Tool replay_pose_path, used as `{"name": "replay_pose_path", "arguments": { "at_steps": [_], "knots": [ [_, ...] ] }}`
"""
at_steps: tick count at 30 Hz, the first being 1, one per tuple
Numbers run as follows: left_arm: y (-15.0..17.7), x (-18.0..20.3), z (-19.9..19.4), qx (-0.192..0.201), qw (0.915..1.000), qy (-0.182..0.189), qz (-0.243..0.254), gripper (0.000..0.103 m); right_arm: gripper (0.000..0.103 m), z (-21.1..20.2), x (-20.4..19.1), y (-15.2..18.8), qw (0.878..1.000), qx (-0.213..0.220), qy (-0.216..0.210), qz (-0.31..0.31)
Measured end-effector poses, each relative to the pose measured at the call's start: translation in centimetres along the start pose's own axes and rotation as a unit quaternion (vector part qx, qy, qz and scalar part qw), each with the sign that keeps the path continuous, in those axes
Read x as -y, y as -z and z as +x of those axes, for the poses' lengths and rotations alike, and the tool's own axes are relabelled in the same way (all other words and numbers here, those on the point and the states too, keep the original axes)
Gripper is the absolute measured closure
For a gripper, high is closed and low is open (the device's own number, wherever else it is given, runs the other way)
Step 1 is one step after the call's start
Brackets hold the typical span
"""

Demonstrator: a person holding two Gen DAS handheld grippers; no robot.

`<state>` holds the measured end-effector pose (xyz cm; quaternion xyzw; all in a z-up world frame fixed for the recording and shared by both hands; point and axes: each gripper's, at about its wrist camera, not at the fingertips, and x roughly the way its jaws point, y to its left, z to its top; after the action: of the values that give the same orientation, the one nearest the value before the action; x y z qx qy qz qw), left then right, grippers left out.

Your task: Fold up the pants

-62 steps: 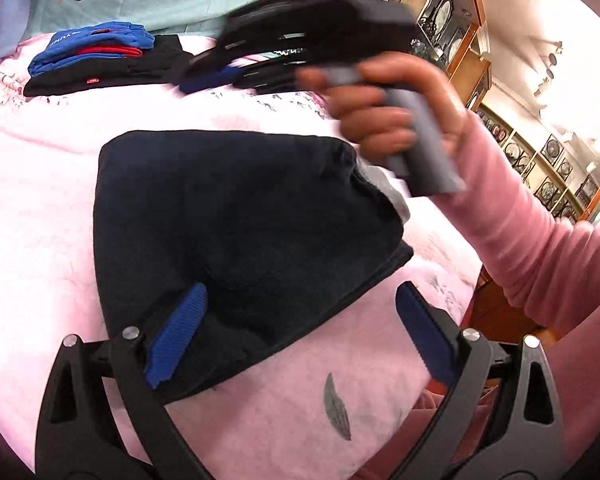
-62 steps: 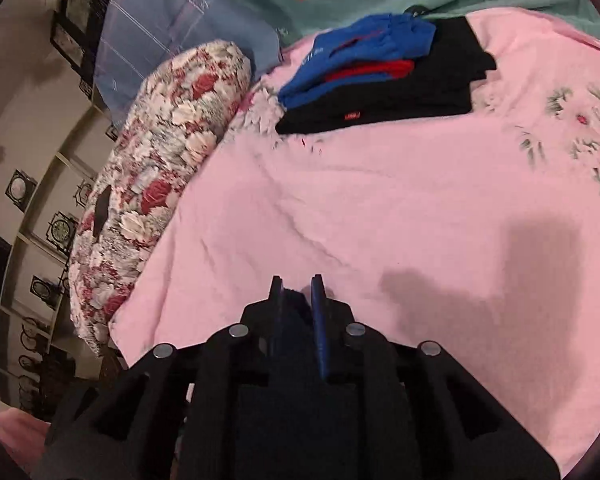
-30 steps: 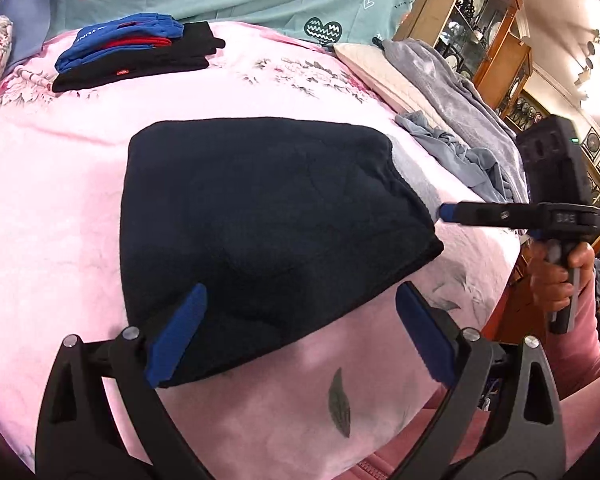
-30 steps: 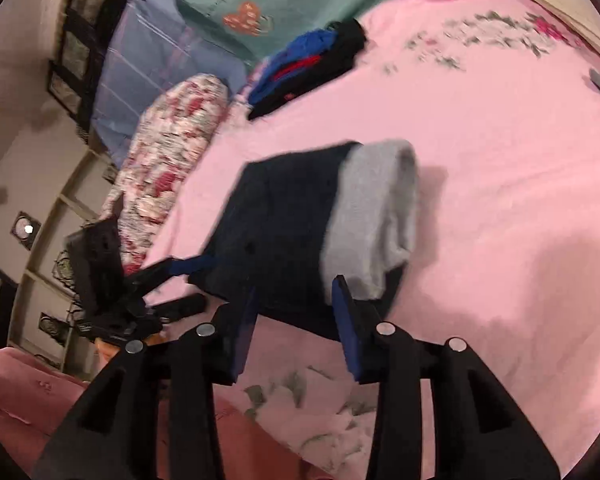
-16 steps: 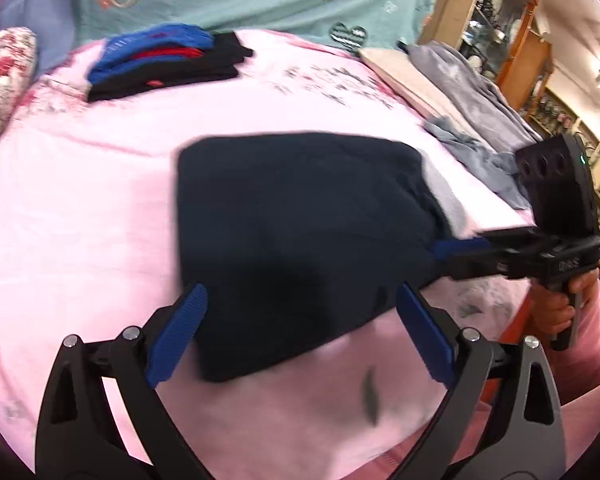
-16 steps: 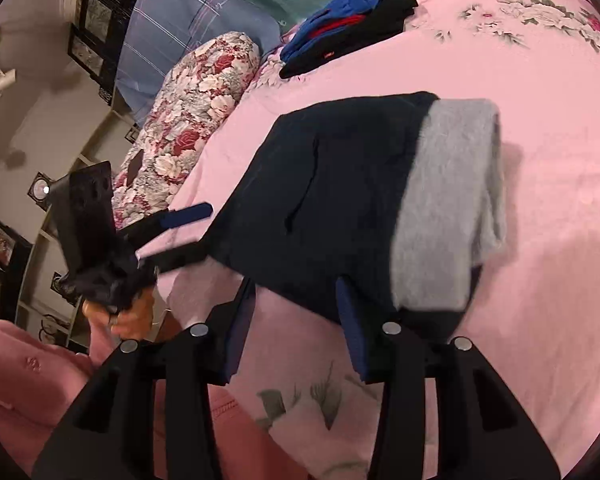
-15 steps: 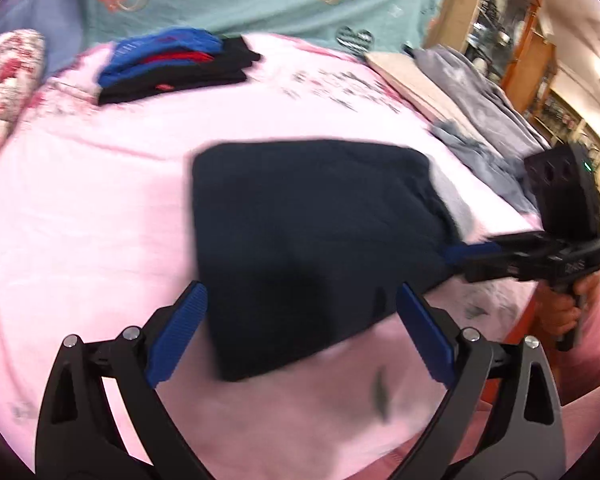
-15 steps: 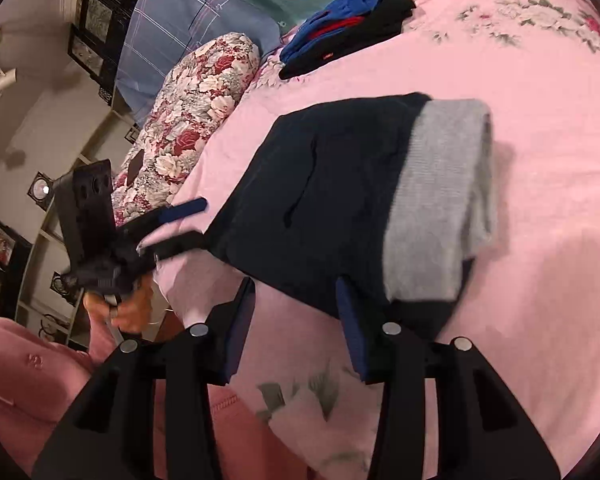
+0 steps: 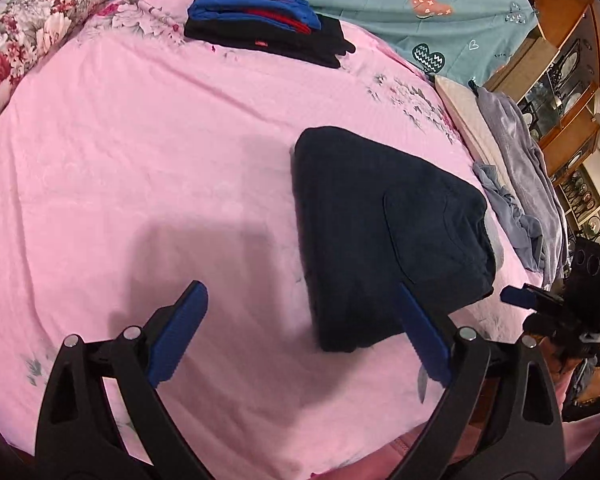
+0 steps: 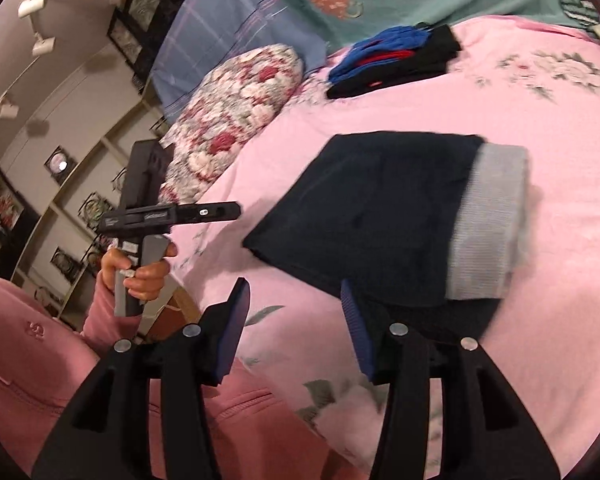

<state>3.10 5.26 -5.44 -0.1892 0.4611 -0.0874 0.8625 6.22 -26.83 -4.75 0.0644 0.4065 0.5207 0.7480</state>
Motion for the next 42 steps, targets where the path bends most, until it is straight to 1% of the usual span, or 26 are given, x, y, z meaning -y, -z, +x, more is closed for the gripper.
{"name": "replay_pose_path", "arguments": {
  "at_steps": [3,5,8,11,14,16,19,21,23,24,26,27,28,30,32,35,37,42],
  "knots": [
    [0.4,0.7,1.0,-0.025,0.9992,0.029,-0.010,0.009,0.054,1.0,-0.7,-0.2,1.000,-0.011,-0.008,-0.014],
    [0.6,0.9,1.5,-0.039,0.9980,0.046,-0.016,0.010,0.054,1.6,-1.3,-0.4,1.000,-0.014,-0.007,-0.026],
    [1.0,1.4,2.2,-0.056,0.9963,0.063,-0.016,0.010,0.048,2.2,-2.0,-0.3,0.999,-0.021,-0.006,-0.046],
    [1.1,2.0,3.1,-0.077,0.9926,0.092,-0.017,0.012,0.048,2.4,-2.4,-0.1,0.998,-0.027,-0.012,-0.056],
    [0.9,2.5,3.5,-0.081,0.9919,0.097,-0.013,0.012,0.048,2.1,-2.3,0.1,0.998,-0.022,-0.011,-0.053],
    [0.7,2.7,3.9,-0.088,0.9900,0.109,-0.016,0.012,0.047,1.8,-2.0,0.1,0.999,-0.016,-0.012,-0.044],
    [0.3,3.3,4.7,-0.108,0.9835,0.145,-0.011,0.012,0.047,1.5,-1.8,0.1,0.999,-0.008,-0.012,-0.035],
    [-0.1,3.6,5.3,-0.113,0.9825,0.148,0.002,0.012,0.047,1.0,-1.6,0.0,0.999,-0.001,-0.015,-0.029],
    [-0.6,3.6,5.7,-0.117,0.9808,0.156,-0.001,0.011,0.047,0.0,-1.3,-0.1,1.000,0.017,-0.015,-0.020],
    [-0.8,3.6,6.0,-0.120,0.9794,0.162,-0.003,0.011,0.047,-0.8,-0.9,-0.3,0.999,0.032,-0.010,-0.013],
    [-1.3,3.3,6.3,-0.125,0.9766,0.174,-0.009,0.011,0.047,-2.8,0.4,-0.8,0.997,0.071,0.021,0.011],
    [-1.5,3.2,6.6,-0.128,0.9754,0.180,-0.012,0.010,0.044,-2.8,0.4,-0.8,0.997,0.071,0.021,0.011],
    [-1.8,3.2,6.8,-0.129,0.9740,0.186,-0.011,0.010,0.041,-3.7,1.1,-1.0,0.995,0.088,0.039,0.025],
    [-2.0,3.2,7.2,-0.130,0.9726,0.192,-0.014,0.010,0.037,-5.6,3.3,-1.3,0.985,0.125,0.092,0.071],
    [-2.3,3.3,7.5,-0.128,0.9717,0.198,-0.015,0.009,0.036,-6.4,5.6,-1.4,0.976,0.136,0.118,0.119],
    [-2.3,3.6,7.7,-0.123,0.9730,0.195,-0.011,0.009,0.036,-5.9,8.7,-1.3,0.967,0.117,0.132,0.183],
    [-2.3,4.2,7.7,-0.117,0.9755,0.186,-0.003,0.008,0.036,-5.1,10.3,-1.2,0.963,0.099,0.128,0.214],
    [-1.7,5.4,7.5,-0.103,0.9818,0.156,0.028,0.005,0.036,-2.1,12.8,-2.0,0.962,0.036,0.061,0.265]
  ]
}}
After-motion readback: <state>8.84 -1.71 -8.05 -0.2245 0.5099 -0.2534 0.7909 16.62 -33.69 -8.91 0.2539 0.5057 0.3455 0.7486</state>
